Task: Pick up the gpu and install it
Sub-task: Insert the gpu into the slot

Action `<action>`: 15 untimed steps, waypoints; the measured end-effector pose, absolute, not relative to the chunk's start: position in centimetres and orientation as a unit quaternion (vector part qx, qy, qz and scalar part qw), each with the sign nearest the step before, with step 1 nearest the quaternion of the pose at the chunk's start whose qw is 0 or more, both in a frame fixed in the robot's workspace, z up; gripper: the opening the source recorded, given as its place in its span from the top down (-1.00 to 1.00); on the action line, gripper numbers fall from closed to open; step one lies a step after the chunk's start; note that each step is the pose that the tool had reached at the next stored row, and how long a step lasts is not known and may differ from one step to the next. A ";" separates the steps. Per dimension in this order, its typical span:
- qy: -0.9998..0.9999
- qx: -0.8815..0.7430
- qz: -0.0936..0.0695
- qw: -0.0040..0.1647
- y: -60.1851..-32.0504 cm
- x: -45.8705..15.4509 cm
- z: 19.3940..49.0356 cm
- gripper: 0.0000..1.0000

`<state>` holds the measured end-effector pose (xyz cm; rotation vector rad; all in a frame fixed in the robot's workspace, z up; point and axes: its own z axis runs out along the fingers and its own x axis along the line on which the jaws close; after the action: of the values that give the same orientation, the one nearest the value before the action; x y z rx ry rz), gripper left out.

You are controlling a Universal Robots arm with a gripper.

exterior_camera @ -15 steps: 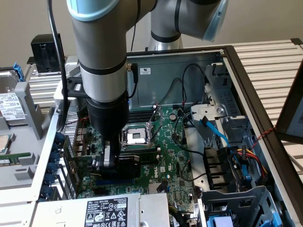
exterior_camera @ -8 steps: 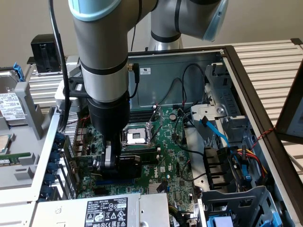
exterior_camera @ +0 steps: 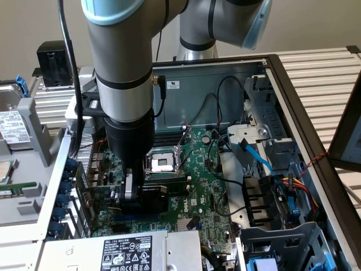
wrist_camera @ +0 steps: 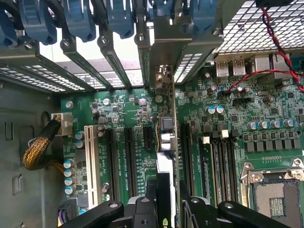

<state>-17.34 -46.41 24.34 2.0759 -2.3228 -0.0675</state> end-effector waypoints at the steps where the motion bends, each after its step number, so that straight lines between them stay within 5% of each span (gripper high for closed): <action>1: -0.745 0.666 -0.022 0.013 -46.4 -17.3 24.3 0.45; 15: -0.743 0.669 -0.021 0.013 -46.5 -17.3 24.3 0.45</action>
<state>-17.35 -46.52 24.34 2.0843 -2.3160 -0.0663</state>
